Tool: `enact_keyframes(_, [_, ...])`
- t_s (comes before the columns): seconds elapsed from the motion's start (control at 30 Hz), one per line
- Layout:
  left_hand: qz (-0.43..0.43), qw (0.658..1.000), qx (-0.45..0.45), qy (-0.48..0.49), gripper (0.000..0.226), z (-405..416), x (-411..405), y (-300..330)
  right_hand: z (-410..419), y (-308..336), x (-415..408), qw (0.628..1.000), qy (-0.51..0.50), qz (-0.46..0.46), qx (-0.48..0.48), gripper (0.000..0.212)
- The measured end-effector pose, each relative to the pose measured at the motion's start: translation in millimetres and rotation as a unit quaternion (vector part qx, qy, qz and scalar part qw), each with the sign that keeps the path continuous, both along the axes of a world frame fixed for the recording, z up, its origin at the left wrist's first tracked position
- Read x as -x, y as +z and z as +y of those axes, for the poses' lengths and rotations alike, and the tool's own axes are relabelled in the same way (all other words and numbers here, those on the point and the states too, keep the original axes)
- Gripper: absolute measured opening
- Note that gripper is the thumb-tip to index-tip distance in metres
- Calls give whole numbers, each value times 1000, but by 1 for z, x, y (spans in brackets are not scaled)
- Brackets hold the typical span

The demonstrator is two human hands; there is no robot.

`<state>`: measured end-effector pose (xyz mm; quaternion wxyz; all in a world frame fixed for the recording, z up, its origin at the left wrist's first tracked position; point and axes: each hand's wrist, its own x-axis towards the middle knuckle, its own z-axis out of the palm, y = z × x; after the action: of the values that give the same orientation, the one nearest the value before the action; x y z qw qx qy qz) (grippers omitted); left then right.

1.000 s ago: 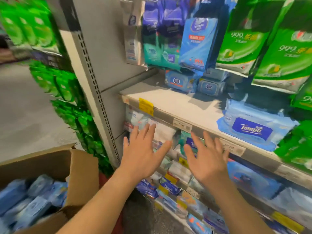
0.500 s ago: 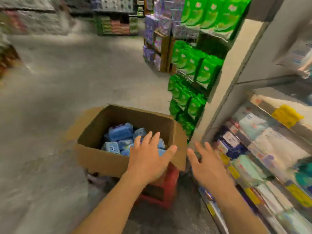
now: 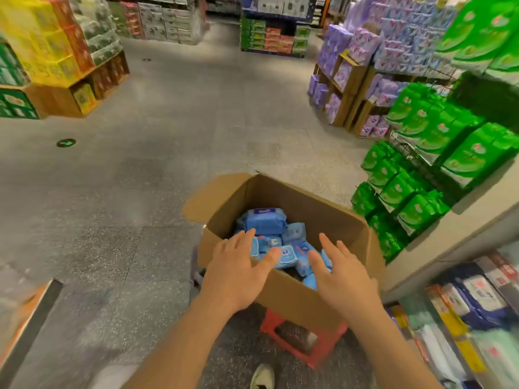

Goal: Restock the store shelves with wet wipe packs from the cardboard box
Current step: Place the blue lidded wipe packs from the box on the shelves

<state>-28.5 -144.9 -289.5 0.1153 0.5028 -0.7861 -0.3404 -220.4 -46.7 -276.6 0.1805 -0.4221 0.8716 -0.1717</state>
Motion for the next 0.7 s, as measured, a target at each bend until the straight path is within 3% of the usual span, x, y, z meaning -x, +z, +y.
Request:
enact_keyframes(0.13, [-3, 999, -32, 14, 83, -37, 8, -7, -45, -10, 15, 999, 0, -33, -29, 65])
enact_keyframes(0.2, [-2, 999, -32, 22, 85, -60, 20, -12, -70, -22, 28, 998, 5, -57, -26, 66])
enact_keyframes(0.3, [-8, 998, -55, 39, 105, -98, 46, -19, -105, -40, 51, 994, 21, -100, 22, 67])
enact_keyframes(0.4, [-7, 995, -89, 50, 107, -132, 74, -27, -136, -53, 77, 992, 14, -114, 43, 71])
enact_keyframes(0.57, [12, 986, -142, 86, 75, -180, 104, -51, -181, -75, 112, 990, 1, -140, 14, 65])
enact_keyframes(0.7, [-7, 977, -190, 97, 71, -213, 117, -78, -212, -101, 129, 982, -28, -183, -22, 63])
